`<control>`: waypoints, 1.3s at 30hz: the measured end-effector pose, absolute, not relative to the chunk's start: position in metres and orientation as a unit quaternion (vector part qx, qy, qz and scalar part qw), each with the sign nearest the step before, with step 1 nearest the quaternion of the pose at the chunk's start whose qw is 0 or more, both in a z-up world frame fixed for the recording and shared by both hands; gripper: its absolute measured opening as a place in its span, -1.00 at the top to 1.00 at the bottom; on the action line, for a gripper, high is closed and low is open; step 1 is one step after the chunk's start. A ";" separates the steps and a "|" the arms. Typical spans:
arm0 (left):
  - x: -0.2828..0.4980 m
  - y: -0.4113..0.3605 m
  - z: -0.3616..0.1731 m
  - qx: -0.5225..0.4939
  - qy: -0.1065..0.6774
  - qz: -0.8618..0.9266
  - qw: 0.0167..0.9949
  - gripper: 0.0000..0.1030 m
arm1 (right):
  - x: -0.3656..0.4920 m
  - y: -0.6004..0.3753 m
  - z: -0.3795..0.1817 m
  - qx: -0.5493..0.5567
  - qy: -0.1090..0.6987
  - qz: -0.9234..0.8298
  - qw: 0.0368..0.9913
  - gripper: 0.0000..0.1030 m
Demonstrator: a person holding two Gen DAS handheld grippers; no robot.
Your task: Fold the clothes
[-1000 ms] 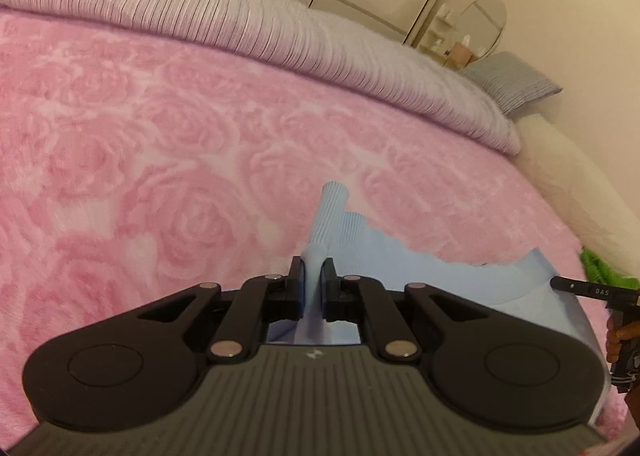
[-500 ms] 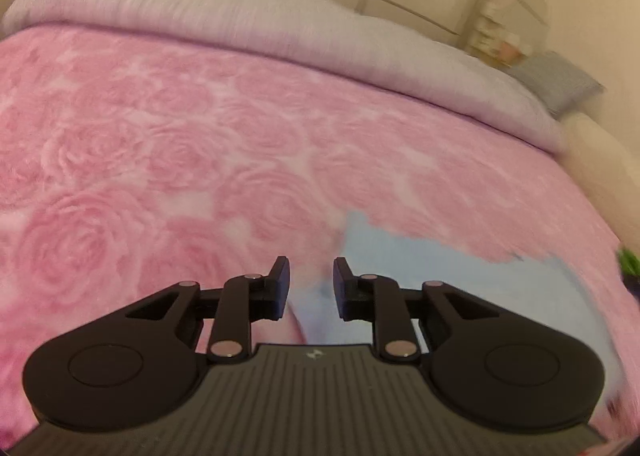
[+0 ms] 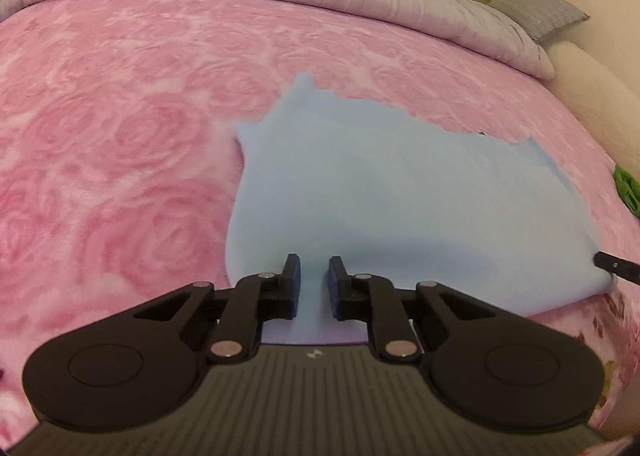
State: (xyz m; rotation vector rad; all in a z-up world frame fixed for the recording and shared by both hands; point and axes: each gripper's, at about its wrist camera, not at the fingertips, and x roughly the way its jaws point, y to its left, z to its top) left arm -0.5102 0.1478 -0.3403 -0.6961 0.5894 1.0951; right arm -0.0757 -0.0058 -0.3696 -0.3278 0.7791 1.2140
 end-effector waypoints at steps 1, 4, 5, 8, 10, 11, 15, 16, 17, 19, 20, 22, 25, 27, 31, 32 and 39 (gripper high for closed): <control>-0.511 0.142 -0.334 -0.316 0.266 0.505 0.758 0.76 | -0.073 -0.008 -0.365 -0.147 0.359 0.543 0.745 0.02; -0.510 0.128 -0.323 -0.312 0.259 0.508 0.760 0.68 | -0.079 -0.023 -0.346 -0.132 0.346 0.537 0.758 0.04; -0.506 0.125 -0.325 -0.314 0.267 0.507 0.757 0.67 | -0.082 -0.029 -0.340 -0.125 0.343 0.541 0.757 0.04; -0.498 0.122 -0.337 -0.319 0.290 0.506 0.747 0.67 | -0.095 -0.036 -0.346 -0.140 0.362 0.541 0.746 0.06; -0.495 0.118 -0.338 -0.320 0.295 0.510 0.742 0.67 | -0.099 -0.038 -0.357 -0.155 0.384 0.524 0.744 0.05; -0.494 0.114 -0.335 -0.322 0.297 0.511 0.740 0.67 | -0.099 -0.040 -0.361 -0.155 0.395 0.515 0.745 0.05; -0.490 0.082 -0.310 -0.313 0.290 0.509 0.748 0.54 | -0.108 -0.063 -0.341 -0.130 0.395 0.512 0.752 -0.04; -0.488 0.073 -0.304 -0.307 0.290 0.509 0.750 0.51 | -0.113 -0.068 -0.333 -0.128 0.393 0.513 0.752 -0.10; -0.488 0.064 -0.298 -0.304 0.288 0.508 0.753 0.51 | -0.119 -0.073 -0.325 -0.128 0.392 0.513 0.753 -0.21; -0.489 0.044 -0.287 -0.302 0.278 0.504 0.760 0.45 | -0.132 -0.086 -0.312 -0.132 0.387 0.516 0.753 -0.28; -0.490 0.035 -0.282 -0.301 0.274 0.502 0.763 0.42 | -0.138 -0.090 -0.306 -0.134 0.385 0.518 0.752 -0.34; -0.494 0.020 -0.273 -0.296 0.264 0.504 0.767 0.32 | -0.150 -0.100 -0.297 -0.135 0.384 0.521 0.750 -0.39; -0.503 -0.002 -0.259 -0.293 0.252 0.510 0.769 0.32 | -0.165 -0.114 -0.286 -0.136 0.381 0.526 0.748 -0.44; -0.508 -0.017 -0.250 -0.284 0.247 0.515 0.770 0.30 | -0.173 -0.124 -0.280 -0.135 0.378 0.526 0.750 -0.46; -0.515 -0.045 -0.236 -0.270 0.239 0.528 0.769 0.27 | -0.185 -0.145 -0.269 -0.125 0.375 0.521 0.756 -0.49; -0.518 -0.051 -0.234 -0.268 0.236 0.530 0.769 0.26 | -0.187 -0.150 -0.266 -0.123 0.373 0.521 0.757 -0.50; -0.521 -0.081 -0.225 -0.248 0.231 0.547 0.765 0.21 | -0.191 -0.172 -0.259 -0.114 0.366 0.524 0.761 -0.56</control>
